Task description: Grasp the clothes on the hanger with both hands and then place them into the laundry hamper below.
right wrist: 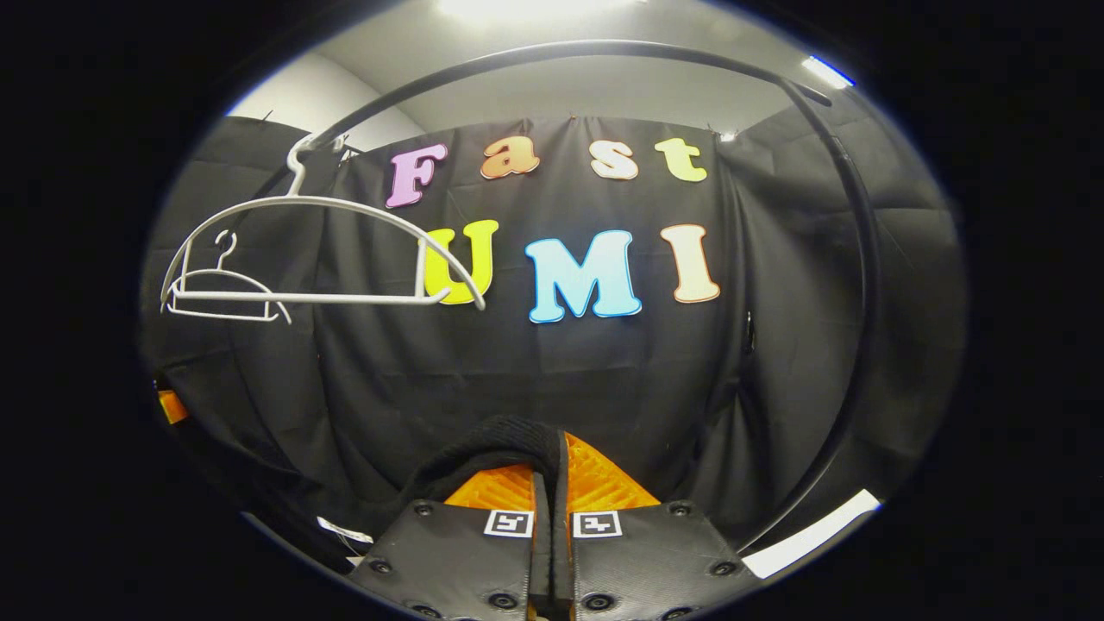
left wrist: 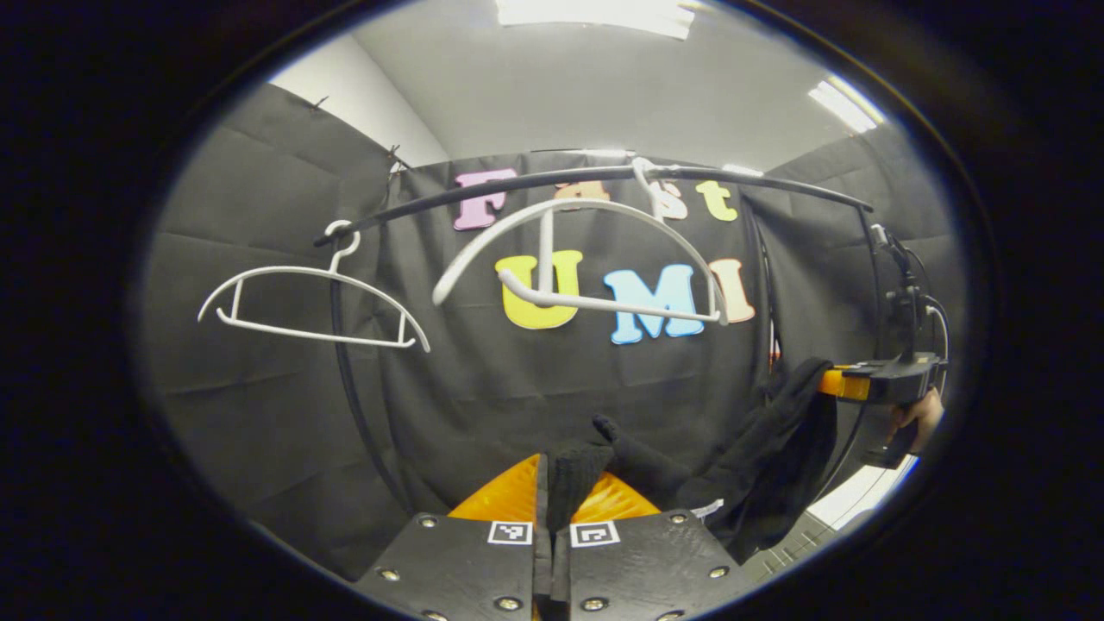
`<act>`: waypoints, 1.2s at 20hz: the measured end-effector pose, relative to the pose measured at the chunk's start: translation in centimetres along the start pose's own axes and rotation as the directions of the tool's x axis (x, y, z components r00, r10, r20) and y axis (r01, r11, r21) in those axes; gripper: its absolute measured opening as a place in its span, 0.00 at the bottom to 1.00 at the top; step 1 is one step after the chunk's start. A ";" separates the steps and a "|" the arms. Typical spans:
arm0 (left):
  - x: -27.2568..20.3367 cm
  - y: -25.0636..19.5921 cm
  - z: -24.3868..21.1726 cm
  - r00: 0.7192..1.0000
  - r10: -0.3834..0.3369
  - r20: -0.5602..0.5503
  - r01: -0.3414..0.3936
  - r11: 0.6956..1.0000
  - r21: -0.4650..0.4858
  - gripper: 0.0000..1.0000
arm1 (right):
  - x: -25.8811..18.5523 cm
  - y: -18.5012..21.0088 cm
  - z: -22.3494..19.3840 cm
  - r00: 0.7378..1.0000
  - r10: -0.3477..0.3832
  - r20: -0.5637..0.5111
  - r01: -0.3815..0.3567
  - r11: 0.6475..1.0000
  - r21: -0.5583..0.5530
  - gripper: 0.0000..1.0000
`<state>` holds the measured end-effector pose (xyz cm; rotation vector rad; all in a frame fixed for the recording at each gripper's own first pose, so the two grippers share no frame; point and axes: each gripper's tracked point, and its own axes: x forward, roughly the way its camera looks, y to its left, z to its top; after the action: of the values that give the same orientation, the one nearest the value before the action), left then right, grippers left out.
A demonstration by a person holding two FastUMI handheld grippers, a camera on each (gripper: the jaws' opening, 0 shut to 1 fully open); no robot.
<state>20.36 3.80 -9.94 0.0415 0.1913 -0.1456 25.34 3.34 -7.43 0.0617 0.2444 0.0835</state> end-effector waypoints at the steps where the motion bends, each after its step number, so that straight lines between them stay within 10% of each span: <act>1: 0.0 -0.5 -0.1 1.000 -0.014 0.000 0.014 1.000 0.000 0.01 | -0.4 0.5 -0.2 1.000 0.007 -0.003 -0.007 1.000 -0.001 0.03; 24: -2.7 -8.9 -15.9 0.968 -0.128 -0.214 0.123 0.992 -0.036 0.00 | -7.9 10.0 -19.3 0.938 0.150 -0.313 -0.170 0.985 -0.039 0.04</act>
<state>13.47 -3.79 -25.25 0.0227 0.4137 -0.2657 12.24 13.56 -23.54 0.0022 0.5501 0.2650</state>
